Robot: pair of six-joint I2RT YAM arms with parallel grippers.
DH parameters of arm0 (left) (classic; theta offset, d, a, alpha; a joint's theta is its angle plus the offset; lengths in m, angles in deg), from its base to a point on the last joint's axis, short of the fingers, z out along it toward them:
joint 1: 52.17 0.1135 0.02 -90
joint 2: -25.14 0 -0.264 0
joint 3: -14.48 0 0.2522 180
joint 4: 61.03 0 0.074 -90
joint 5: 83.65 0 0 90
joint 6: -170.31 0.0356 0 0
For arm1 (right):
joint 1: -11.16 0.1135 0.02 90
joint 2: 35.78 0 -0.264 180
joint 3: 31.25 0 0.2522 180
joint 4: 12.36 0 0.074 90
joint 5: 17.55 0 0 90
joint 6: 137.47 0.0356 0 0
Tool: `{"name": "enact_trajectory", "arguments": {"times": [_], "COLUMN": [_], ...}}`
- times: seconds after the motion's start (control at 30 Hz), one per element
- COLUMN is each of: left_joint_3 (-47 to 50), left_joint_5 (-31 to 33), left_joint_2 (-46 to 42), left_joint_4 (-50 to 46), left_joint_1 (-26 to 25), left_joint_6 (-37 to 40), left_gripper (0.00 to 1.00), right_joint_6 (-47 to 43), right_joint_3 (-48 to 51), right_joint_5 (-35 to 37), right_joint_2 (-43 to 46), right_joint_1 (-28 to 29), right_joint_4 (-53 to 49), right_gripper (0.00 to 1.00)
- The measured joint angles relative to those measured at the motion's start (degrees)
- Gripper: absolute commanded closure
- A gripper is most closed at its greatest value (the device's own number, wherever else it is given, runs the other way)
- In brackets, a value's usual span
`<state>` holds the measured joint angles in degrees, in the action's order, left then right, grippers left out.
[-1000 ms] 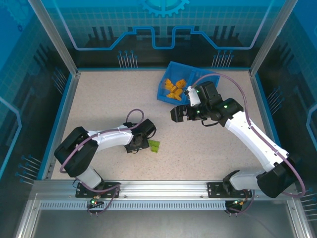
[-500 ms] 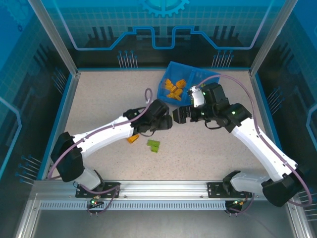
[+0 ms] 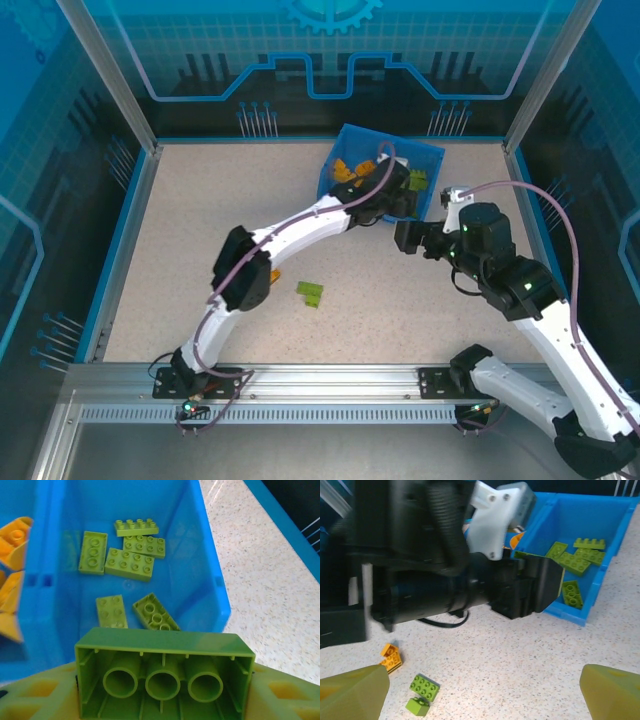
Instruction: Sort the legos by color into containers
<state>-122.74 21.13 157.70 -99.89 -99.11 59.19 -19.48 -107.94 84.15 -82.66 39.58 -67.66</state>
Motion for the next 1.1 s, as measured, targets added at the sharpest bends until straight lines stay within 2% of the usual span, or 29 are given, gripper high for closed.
{"name": "enact_trajectory", "arguments": {"times": [0.13,0.23,0.3,0.53,0.63,0.77,0.87,1.1], "left_joint_3": [-14.9,-20.1,-20.7,-20.3,-17.5,-10.6,1.1,34.0], "left_joint_5": [-0.1,-0.8,-1.4,-3.3,-3.8,-4.2,-4.3,-2.7], "left_joint_2": [11.5,16.2,17.4,16.6,13.7,5.6,-5.6,-42.4], "left_joint_4": [-1.5,-1.9,-2.0,-1.8,-1.6,-0.5,3.1,14.6], "left_joint_1": [0.8,1.8,2.3,2.7,2.6,2.3,2.0,1.6], "left_joint_6": [0.5,0.3,0.3,0.4,0.5,0.6,0.8,6.7], "left_gripper": [0.41,0.31,0.24,0.11,0.11,0.11,0.1,0.08], "right_joint_6": [0.1,0.1,0.1,0.1,0.1,0.1,0.0,-2.7], "right_joint_3": [0.0,0.0,0.0,0.0,0.3,0.3,0.5,1.7], "right_joint_5": [1.4,1.7,1.8,1.7,1.7,1.6,1.4,-4.5], "right_joint_2": [0.5,0.9,1.2,1.2,1.2,0.9,0.7,-3.4], "right_joint_1": [0.0,-0.1,-0.2,-0.4,-0.4,-0.4,-0.4,-0.5], "right_joint_4": [-1.3,-1.9,-2.2,-2.5,-2.5,-2.6,-2.5,0.0], "right_gripper": [0.0,0.01,0.01,0.01,0.0,0.0,0.0,0.02]}}
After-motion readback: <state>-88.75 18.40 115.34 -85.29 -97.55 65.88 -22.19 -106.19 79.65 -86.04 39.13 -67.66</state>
